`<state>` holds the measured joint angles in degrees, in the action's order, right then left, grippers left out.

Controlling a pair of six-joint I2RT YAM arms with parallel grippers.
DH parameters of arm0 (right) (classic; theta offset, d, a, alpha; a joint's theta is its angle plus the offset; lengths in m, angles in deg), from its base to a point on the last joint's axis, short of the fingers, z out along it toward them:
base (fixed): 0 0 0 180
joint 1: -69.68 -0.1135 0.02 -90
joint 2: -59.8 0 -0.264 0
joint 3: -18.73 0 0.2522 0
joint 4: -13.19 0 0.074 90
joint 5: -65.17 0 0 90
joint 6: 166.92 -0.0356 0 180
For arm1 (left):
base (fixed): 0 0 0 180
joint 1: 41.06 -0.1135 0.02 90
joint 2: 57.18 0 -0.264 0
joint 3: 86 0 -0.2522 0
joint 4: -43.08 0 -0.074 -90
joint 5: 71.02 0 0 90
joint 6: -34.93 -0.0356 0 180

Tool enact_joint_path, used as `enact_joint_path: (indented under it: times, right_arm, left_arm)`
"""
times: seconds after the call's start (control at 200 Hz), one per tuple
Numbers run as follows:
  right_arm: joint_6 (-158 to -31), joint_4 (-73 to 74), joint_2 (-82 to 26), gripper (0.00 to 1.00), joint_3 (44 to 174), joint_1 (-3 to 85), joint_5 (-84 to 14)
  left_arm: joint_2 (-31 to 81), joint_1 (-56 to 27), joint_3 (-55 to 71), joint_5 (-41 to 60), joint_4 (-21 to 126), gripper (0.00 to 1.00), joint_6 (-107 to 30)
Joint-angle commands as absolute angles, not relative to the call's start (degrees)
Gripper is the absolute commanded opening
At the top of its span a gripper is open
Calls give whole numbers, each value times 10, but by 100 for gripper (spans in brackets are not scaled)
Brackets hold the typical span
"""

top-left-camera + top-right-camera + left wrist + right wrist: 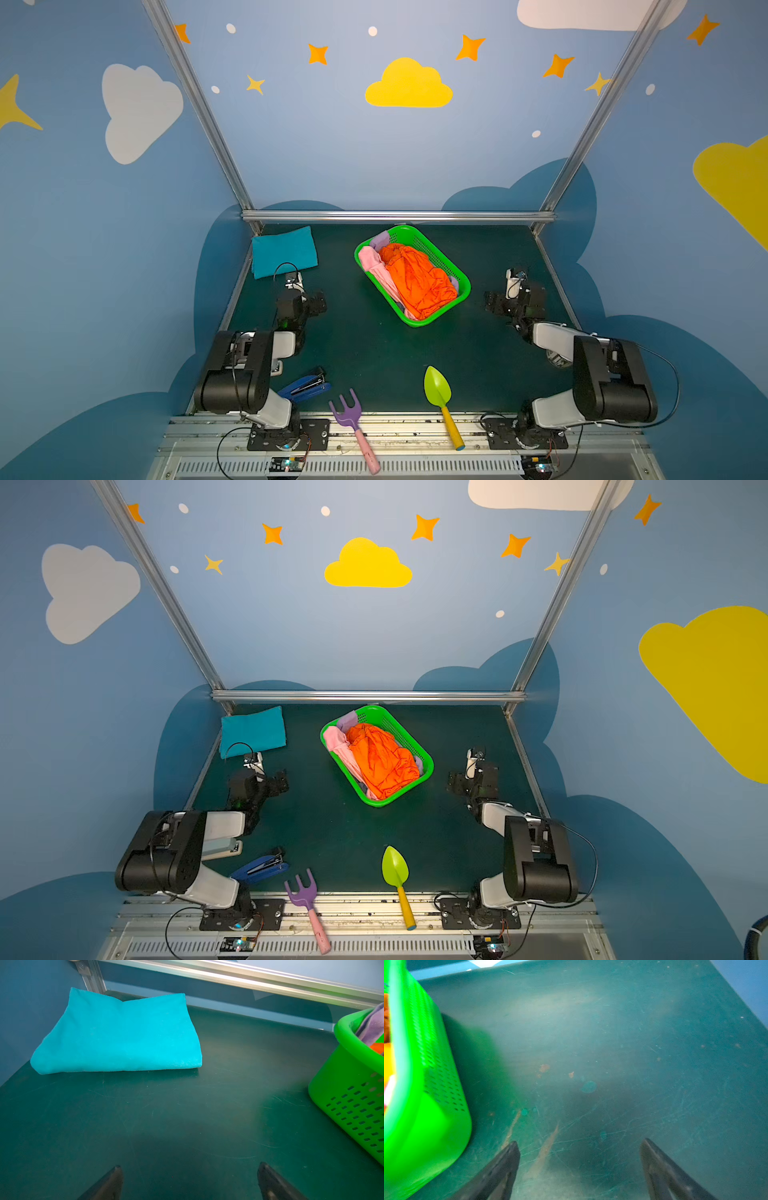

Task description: Fold and stack the t-shirts

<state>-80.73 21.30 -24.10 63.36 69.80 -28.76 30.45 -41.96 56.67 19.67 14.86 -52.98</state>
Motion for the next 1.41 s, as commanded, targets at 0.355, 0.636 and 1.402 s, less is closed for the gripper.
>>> enact_joint_path:
  times: [0.355, 0.636, 1.402]
  right_arm:
    - [-801, 227, -235, 91, 640, 696, -298]
    - [-802, 224, -235, 91, 641, 696, -298]
    - [-845, -20, -142, 91, 770, 624, -161]
  left_arm:
    - [297, -422, 558, 195, 154, 100, -538]
    - [297, -432, 555, 175, 159, 100, -534]
    - [188, -340, 434, 319, 392, 100, -521]
